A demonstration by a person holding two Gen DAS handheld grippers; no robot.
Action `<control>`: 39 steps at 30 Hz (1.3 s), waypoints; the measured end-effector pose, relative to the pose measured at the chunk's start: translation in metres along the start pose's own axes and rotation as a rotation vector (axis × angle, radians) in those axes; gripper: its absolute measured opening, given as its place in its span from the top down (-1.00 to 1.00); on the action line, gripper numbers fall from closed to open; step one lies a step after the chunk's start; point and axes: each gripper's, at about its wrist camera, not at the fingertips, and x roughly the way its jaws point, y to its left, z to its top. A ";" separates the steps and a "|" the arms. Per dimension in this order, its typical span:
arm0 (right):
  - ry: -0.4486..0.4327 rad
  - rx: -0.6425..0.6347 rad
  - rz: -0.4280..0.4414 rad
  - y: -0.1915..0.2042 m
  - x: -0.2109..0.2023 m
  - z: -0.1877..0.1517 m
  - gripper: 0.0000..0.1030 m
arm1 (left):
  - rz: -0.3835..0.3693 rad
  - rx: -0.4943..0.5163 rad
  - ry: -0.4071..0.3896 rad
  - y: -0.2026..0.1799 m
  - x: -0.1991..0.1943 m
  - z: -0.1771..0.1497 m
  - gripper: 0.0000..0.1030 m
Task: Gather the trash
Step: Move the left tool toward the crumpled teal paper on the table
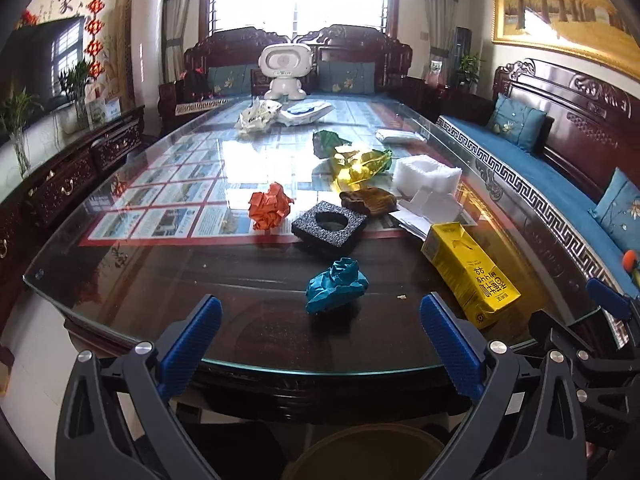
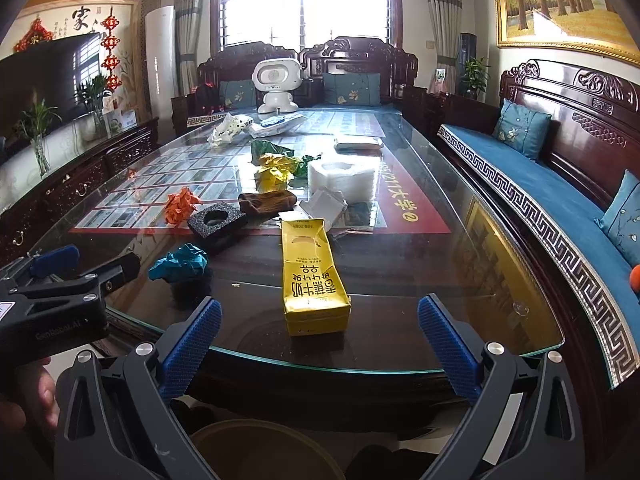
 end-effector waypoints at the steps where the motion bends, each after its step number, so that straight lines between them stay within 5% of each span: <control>1: 0.000 0.002 0.001 0.000 0.000 0.000 -0.84 | 0.015 0.022 -0.002 -0.003 0.000 0.000 -0.92; 10: 0.001 0.008 0.000 -0.002 0.002 -0.001 -0.84 | 0.060 0.165 0.022 -0.022 -0.001 0.000 -0.92; 17: -0.007 0.011 -0.018 -0.006 0.001 0.000 -0.84 | -0.082 0.037 0.086 -0.003 0.009 0.000 -0.93; 28: -0.001 0.004 -0.020 -0.005 0.008 -0.001 -0.84 | -0.001 0.050 0.059 0.004 0.014 0.002 -0.93; 39: 0.006 0.012 -0.028 -0.009 0.012 0.000 -0.84 | -0.040 0.045 0.076 0.003 0.020 0.003 -0.93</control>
